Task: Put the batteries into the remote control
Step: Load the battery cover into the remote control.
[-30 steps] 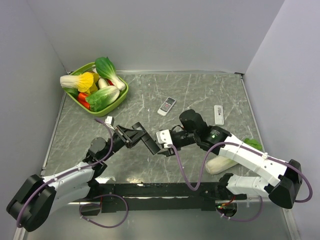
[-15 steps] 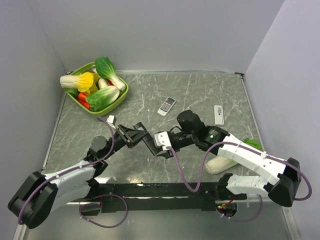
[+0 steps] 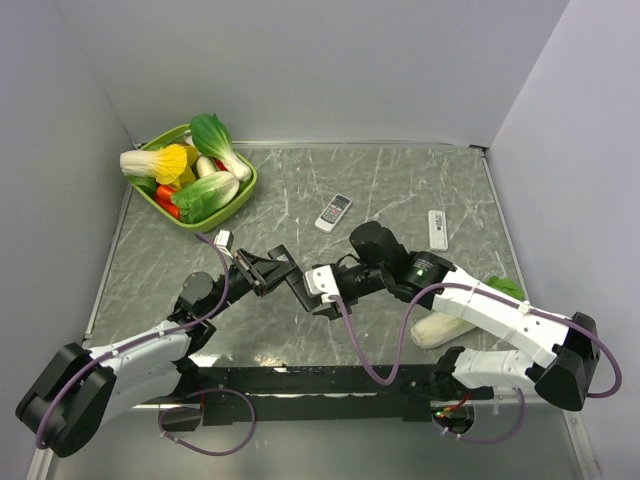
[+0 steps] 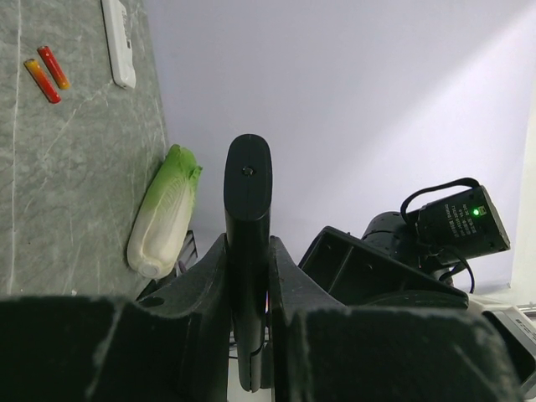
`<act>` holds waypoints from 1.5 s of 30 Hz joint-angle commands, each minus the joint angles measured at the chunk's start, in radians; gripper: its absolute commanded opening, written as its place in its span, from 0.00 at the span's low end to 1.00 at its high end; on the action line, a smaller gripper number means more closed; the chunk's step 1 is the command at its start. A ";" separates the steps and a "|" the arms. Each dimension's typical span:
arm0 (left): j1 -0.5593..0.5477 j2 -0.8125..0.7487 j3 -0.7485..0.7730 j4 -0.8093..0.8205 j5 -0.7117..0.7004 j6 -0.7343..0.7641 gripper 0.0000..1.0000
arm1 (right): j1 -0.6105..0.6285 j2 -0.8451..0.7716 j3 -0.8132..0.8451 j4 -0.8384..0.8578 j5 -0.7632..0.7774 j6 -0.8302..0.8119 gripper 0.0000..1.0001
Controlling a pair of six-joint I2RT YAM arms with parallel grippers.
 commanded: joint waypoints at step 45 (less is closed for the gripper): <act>0.004 -0.084 0.109 -0.158 -0.010 0.183 0.02 | -0.006 -0.015 -0.001 0.195 0.152 0.156 0.79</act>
